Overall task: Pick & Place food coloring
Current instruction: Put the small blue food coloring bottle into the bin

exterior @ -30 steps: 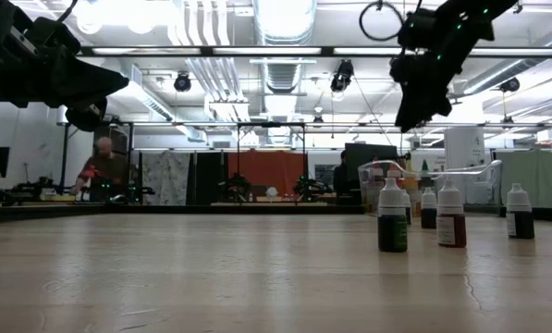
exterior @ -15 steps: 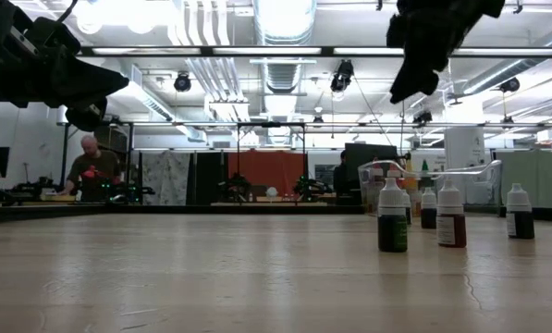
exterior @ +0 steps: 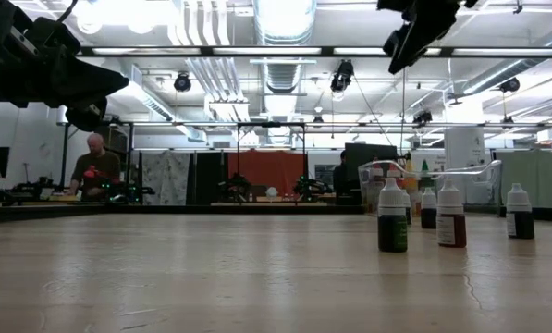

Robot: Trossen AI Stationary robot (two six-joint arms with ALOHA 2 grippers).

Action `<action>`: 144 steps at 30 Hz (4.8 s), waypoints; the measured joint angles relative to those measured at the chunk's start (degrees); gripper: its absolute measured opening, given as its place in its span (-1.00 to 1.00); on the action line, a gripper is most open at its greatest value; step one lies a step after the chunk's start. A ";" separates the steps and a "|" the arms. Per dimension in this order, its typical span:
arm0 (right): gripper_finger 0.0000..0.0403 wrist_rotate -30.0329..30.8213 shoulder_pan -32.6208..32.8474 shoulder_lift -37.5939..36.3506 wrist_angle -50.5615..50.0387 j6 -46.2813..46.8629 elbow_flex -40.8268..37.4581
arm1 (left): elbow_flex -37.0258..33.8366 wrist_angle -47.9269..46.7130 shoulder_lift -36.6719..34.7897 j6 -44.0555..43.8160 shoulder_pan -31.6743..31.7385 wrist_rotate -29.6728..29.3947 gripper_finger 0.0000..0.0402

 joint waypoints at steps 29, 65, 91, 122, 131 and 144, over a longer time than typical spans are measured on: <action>-0.23 10.30 3.27 11.67 -1.14 13.56 4.05 | 0.01 0.00 0.00 -0.01 0.00 0.08 -1.00; -0.14 10.33 4.14 12.18 -3.13 11.24 -4.09 | -0.02 0.00 0.00 0.01 0.00 0.10 -1.00; -0.12 10.36 5.57 12.18 12.90 -16.54 -15.56 | 0.00 0.00 0.00 0.01 0.00 0.10 -1.00; -0.12 10.72 3.43 21.25 20.97 -14.58 -19.43 | -0.02 0.00 0.00 -0.01 0.00 0.10 -1.00; -0.21 10.57 3.36 21.41 21.18 -14.83 -19.40 | -0.02 -0.02 0.00 0.01 0.00 0.10 -1.00; -0.59 10.33 3.34 21.56 21.24 -14.89 -19.40 | 0.01 0.00 0.00 0.00 0.00 0.10 -1.00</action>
